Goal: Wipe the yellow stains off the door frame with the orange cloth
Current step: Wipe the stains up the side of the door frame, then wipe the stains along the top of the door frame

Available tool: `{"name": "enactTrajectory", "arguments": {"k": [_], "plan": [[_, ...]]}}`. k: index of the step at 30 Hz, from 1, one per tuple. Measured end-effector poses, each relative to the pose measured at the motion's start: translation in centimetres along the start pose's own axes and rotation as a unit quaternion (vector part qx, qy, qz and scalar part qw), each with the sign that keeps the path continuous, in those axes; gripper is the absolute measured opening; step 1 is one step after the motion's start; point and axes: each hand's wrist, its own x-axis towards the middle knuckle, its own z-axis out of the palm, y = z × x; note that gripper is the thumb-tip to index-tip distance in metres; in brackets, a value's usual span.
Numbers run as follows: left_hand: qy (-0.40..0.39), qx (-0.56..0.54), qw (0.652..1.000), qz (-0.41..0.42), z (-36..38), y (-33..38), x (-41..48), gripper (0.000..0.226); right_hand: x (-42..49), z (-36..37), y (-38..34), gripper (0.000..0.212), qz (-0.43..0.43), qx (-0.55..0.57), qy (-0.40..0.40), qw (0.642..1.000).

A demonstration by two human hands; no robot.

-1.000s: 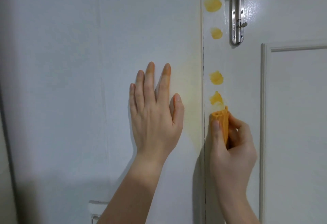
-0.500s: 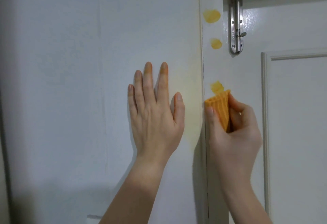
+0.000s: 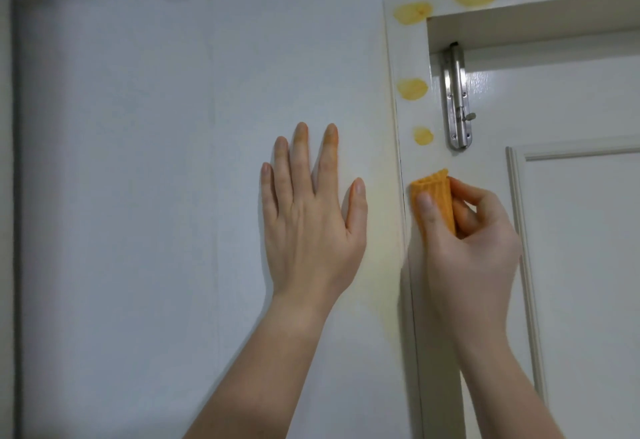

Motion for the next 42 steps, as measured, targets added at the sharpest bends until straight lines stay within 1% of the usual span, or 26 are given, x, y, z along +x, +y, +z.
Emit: {"name": "enactTrajectory", "arguments": {"k": [2, 4, 6, 9, 13, 15, 17, 20, 24, 27, 29, 32, 35, 37, 40, 42], "plan": [[-0.003, -0.002, 1.000, 0.001, 0.0, 0.0, 0.6, 0.068, 0.0, -0.4, 0.2, 0.022, 0.002, 0.002, -0.004, 1.000], [0.000, -0.003, 1.000, 0.003, 0.0, -0.1, 0.8, 0.068, -0.8, -0.7, 0.9, 0.019, 0.012, -0.009, -0.004, 1.000], [0.003, -0.001, 1.000, 0.007, 0.0, -0.1, 0.7, 0.068, -1.2, -0.3, 1.0, 0.025, 0.007, -0.015, -0.001, 1.000], [0.001, 0.004, 1.000, 0.010, 0.1, -0.2, 0.7, 0.069, 0.6, 0.8, 0.0, 0.034, -0.024, -0.013, -0.013, 1.000], [-0.003, 0.004, 1.000, 0.007, 0.3, -0.2, 0.7, 0.069, 3.1, 1.1, -0.9, 0.022, -0.040, -0.024, -0.025, 0.999], [0.000, 0.000, 1.000, 0.008, 0.2, -0.2, 0.8, 0.069, 2.9, 1.0, -0.6, 0.020, -0.041, -0.025, -0.018, 0.999], [0.001, -0.001, 1.000, 0.009, 0.1, -0.2, 1.0, 0.069, 2.5, 1.4, -0.7, 0.022, -0.042, -0.024, -0.020, 0.999], [0.000, -0.003, 1.000, 0.011, 0.1, -0.3, 1.7, 0.069, 3.8, 2.6, -1.9, 0.033, -0.062, -0.035, -0.023, 0.997], [0.005, -0.007, 1.000, 0.009, 0.0, -0.4, 3.0, 0.069, 6.3, 3.0, -3.1, 0.025, -0.060, -0.037, -0.021, 0.997], [0.005, -0.009, 1.000, 0.007, -0.1, -0.5, 3.6, 0.069, 5.3, 2.7, -2.4, 0.024, -0.060, -0.046, -0.019, 0.997], [0.006, -0.009, 1.000, 0.009, 0.0, -0.6, 3.6, 0.069, 4.5, 3.0, -2.4, 0.026, -0.074, -0.066, -0.023, 0.995], [0.009, -0.010, 1.000, 0.011, 0.1, -0.6, 3.5, 0.069, 6.0, 4.1, -3.5, 0.031, -0.104, -0.074, -0.019, 0.992], [0.009, -0.006, 1.000, 0.012, 0.2, -0.6, 3.5, 0.069, 8.4, 5.0, -4.6, 0.033, -0.107, -0.074, -0.022, 0.991], [0.010, -0.009, 1.000, 0.012, 0.3, -0.7, 3.5, 0.069, 8.7, 5.2, -4.6, 0.030, -0.107, -0.064, -0.012, 0.992], [0.009, -0.012, 1.000, 0.013, 0.3, -0.7, 3.4, 0.069, 7.6, 5.0, -4.0, 0.025, -0.141, -0.059, 0.007, 0.988], [0.005, -0.013, 1.000, 0.016, 0.3, -0.8, 3.4, 0.069, 7.0, 4.8, -3.6, 0.032, -0.172, -0.088, -0.013, 0.981]]}}
